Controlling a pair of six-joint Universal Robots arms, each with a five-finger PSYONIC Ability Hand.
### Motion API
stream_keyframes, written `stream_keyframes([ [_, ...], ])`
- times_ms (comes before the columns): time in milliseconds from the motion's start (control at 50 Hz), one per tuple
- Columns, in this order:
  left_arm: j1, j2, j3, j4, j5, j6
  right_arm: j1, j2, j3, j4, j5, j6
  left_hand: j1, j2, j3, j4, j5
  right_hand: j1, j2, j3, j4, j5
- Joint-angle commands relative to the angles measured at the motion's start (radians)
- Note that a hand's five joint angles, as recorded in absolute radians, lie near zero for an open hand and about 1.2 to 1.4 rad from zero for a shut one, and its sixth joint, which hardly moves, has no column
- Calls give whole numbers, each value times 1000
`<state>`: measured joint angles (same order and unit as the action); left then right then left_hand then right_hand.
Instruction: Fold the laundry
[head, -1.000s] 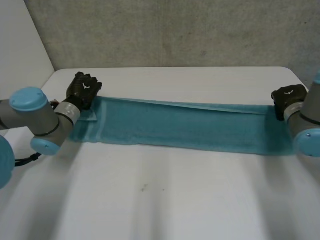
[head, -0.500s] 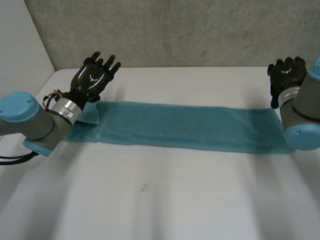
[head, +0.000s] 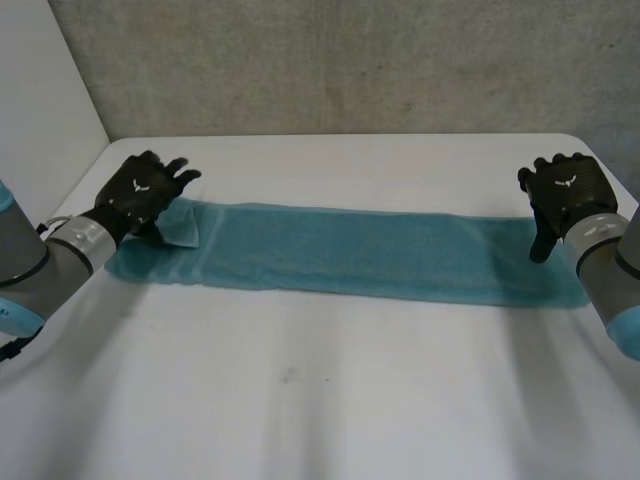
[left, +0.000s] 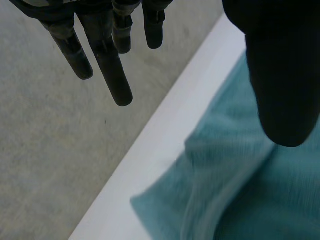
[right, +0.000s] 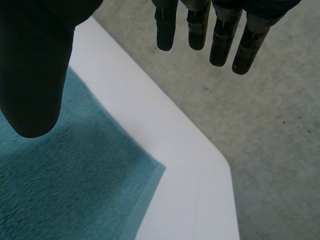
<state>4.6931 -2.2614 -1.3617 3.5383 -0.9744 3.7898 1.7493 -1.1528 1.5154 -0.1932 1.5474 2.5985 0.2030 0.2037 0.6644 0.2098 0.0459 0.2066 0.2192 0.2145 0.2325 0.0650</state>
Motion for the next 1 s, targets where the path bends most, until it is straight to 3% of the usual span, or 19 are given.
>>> stream_keyframes([
  [20,16,-134,101,5,-3,103,-10,4,29,0,-9,-5,31,30,-430,24,14,-32,-45,-40,-58,-65],
  [140,16,-211,191,5,-24,106,-30,1,49,0,-10,-6,37,36,-424,30,20,-32,-45,-40,-58,-65],
  [240,16,-225,280,91,-145,79,-33,-24,74,0,-10,-5,134,133,-328,127,116,-32,-45,-40,-58,-65],
  [260,16,-218,295,179,-233,32,-33,-25,80,-2,-12,-5,151,151,-310,144,134,-32,-45,-40,-58,-65],
  [360,15,-204,300,251,-363,-47,-31,-36,100,-2,-13,-2,178,177,-284,171,160,-32,-45,-40,-58,-65],
  [520,-4,-113,161,160,-339,-47,-47,-74,154,0,-56,3,169,168,-292,162,152,-32,-45,-40,-58,-65],
  [660,-18,94,-123,149,-244,-51,-114,-97,212,3,-144,8,160,160,-301,153,143,-32,-45,-40,-58,-65],
  [800,-19,183,-235,148,-244,-56,-177,-97,235,31,-194,11,151,151,-310,145,134,-19,-32,-27,-45,-52],
  [940,-54,272,-364,136,-251,-82,-295,-85,232,54,-332,29,134,133,-328,127,116,63,50,55,37,30],
  [1000,-90,339,-419,131,-259,-185,-323,-71,221,49,-359,58,134,133,-328,127,116,142,130,134,116,109],
])
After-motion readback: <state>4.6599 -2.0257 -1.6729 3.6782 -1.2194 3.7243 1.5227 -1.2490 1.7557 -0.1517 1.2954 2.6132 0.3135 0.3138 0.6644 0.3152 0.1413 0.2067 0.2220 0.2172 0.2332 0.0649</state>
